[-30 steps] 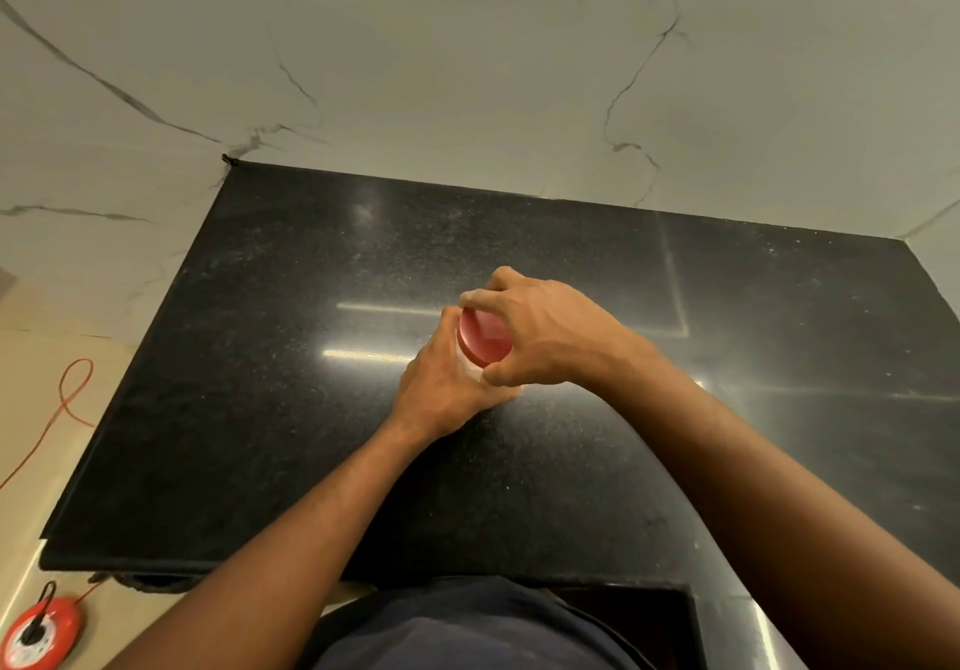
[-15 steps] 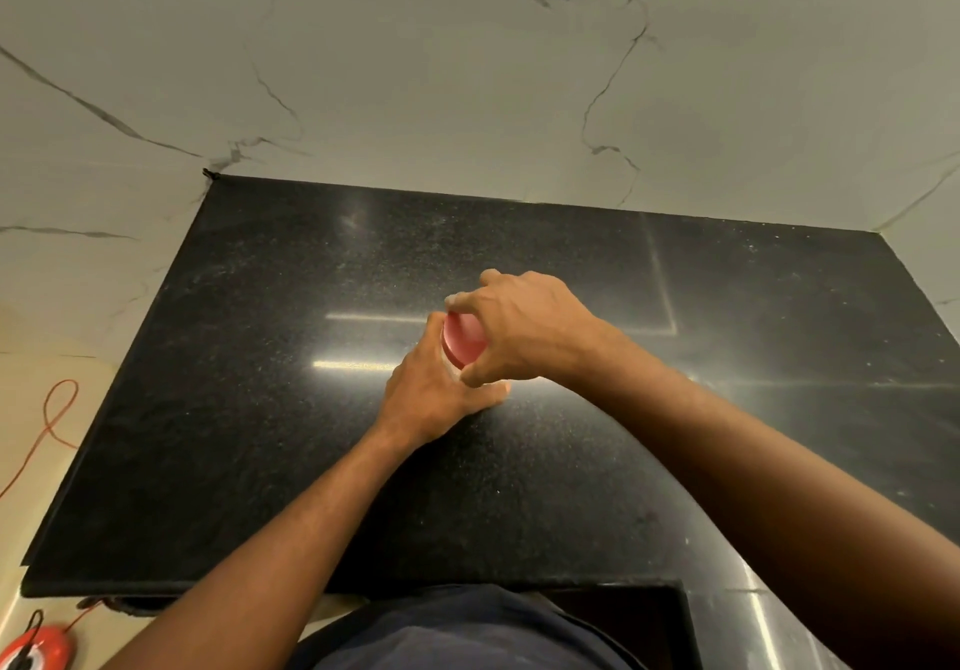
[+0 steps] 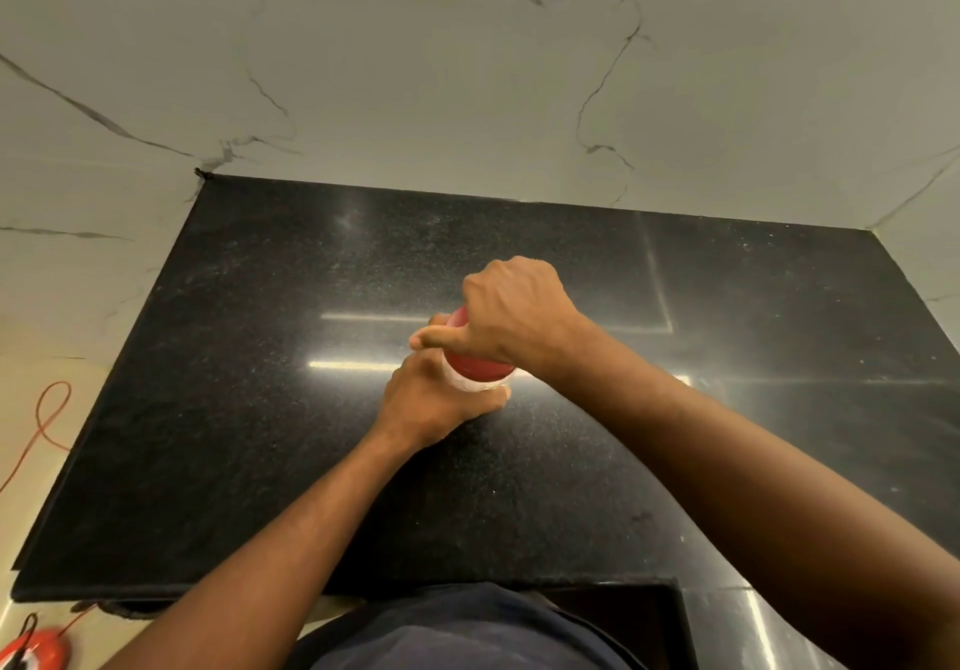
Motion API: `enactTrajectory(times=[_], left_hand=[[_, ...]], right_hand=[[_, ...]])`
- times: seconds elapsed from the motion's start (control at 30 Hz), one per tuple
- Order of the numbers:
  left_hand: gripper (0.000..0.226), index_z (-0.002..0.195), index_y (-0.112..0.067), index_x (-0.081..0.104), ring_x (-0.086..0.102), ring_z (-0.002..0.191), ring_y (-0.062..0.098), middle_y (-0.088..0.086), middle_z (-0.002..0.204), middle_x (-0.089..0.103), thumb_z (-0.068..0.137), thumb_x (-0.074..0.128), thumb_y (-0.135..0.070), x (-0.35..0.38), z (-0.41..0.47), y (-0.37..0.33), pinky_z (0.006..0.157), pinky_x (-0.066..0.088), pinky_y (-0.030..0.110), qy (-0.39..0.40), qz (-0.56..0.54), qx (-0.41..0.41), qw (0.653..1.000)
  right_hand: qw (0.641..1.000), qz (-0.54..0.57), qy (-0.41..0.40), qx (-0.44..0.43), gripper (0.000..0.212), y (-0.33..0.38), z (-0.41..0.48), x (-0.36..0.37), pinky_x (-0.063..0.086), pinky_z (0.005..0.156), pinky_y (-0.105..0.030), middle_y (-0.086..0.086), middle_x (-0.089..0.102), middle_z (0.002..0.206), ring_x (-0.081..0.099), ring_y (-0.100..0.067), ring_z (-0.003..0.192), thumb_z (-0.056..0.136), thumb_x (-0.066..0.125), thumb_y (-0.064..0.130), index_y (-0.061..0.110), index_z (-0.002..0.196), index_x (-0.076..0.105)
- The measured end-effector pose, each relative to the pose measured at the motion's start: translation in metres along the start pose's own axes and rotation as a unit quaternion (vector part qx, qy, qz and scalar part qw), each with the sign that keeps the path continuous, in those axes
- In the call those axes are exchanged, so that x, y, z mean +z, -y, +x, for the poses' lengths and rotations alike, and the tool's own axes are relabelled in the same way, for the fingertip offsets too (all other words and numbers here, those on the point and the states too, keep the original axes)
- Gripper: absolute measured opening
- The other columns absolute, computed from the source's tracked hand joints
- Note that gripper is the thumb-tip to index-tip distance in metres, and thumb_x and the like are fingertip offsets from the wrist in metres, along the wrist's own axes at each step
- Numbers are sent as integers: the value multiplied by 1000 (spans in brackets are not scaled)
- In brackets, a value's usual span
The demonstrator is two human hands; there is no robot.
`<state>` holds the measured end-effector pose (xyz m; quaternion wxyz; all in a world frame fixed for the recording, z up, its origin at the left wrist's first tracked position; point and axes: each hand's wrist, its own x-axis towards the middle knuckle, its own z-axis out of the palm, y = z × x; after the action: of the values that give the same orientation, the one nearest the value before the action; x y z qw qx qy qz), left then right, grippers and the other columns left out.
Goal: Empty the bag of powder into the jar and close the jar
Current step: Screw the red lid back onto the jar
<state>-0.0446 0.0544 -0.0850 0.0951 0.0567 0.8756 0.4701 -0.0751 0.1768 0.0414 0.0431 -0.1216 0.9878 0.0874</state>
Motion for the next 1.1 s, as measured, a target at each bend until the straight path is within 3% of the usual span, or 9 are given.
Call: enactTrajectory(times=[0.13, 0.3, 0.4, 0.5, 0.63, 0.77, 0.87, 0.97, 1.1], left_hand=[[98, 133, -53, 36, 69, 99, 2, -25, 108, 68, 53, 90, -67, 1, 1, 2, 85, 62, 39, 4, 5, 11, 1000], [95, 131, -44, 46, 70, 93, 2, -25, 98, 67, 50, 88, -72, 4, 4, 5, 77, 61, 28, -6, 23, 1, 1000], [96, 131, -45, 44, 67, 93, -4, -26, 101, 67, 50, 90, -70, 2, 4, 6, 78, 61, 29, 0, 17, 6, 1000], [100, 132, -54, 33, 61, 92, -10, -29, 102, 62, 52, 91, -69, 0, 1, 2, 71, 51, 20, -1, 11, 14, 1000], [95, 127, -54, 32, 63, 90, -3, -26, 100, 62, 53, 88, -71, -2, 2, 0, 69, 52, 25, 14, 11, 9, 1000], [104, 133, -56, 30, 58, 88, -9, -32, 100, 57, 49, 88, -70, 1, -1, 0, 71, 47, 23, -1, 5, 3, 1000], [108, 138, -52, 32, 62, 95, -1, -33, 105, 58, 50, 91, -70, 3, -2, 1, 77, 48, 22, -3, 0, 3, 1000], [105, 135, -52, 32, 57, 89, -8, -37, 100, 54, 49, 89, -72, 1, -3, -1, 71, 41, 13, -11, 8, 3, 1000], [89, 126, -53, 39, 70, 89, 1, -23, 99, 70, 53, 89, -67, 2, -3, -3, 74, 62, 35, -10, 11, -6, 1000]], right_hand=[[993, 60, 52, -90, 58, -6, -7, -4, 42, 60, -28, 6, 67, 99, 63, -18, 83, 78, 69, 66, 33, 127, 68], [973, 53, 64, -216, 68, -15, -17, -11, 33, 61, -20, 8, 56, 125, 48, -16, 95, 79, 83, 23, 43, 140, 60], [976, 39, 24, -214, 61, -13, -19, -7, 23, 57, -19, 6, 61, 127, 51, -17, 94, 83, 78, 36, 42, 141, 60], [986, 65, 16, -152, 65, -14, -19, -2, 36, 61, -26, 6, 63, 106, 56, -16, 81, 76, 76, 53, 39, 138, 62], [992, 63, 9, -108, 59, -10, -14, 1, 30, 50, -25, 7, 59, 81, 57, -17, 69, 73, 77, 63, 23, 115, 70], [985, 80, 40, -148, 68, -16, -12, -3, 52, 67, -30, 3, 76, 110, 69, -21, 91, 71, 83, 50, 25, 133, 67], [978, 96, 69, -171, 81, -21, -13, -7, 52, 71, -30, 4, 73, 124, 69, -21, 103, 68, 86, 34, 32, 144, 59], [975, 96, 75, -188, 82, -23, -12, -5, 54, 72, -31, 4, 73, 125, 68, -21, 103, 67, 87, 30, 33, 144, 59], [991, 109, 31, -75, 60, -17, -12, 3, 51, 58, -30, 1, 71, 87, 66, -20, 73, 79, 69, 72, 17, 104, 70]])
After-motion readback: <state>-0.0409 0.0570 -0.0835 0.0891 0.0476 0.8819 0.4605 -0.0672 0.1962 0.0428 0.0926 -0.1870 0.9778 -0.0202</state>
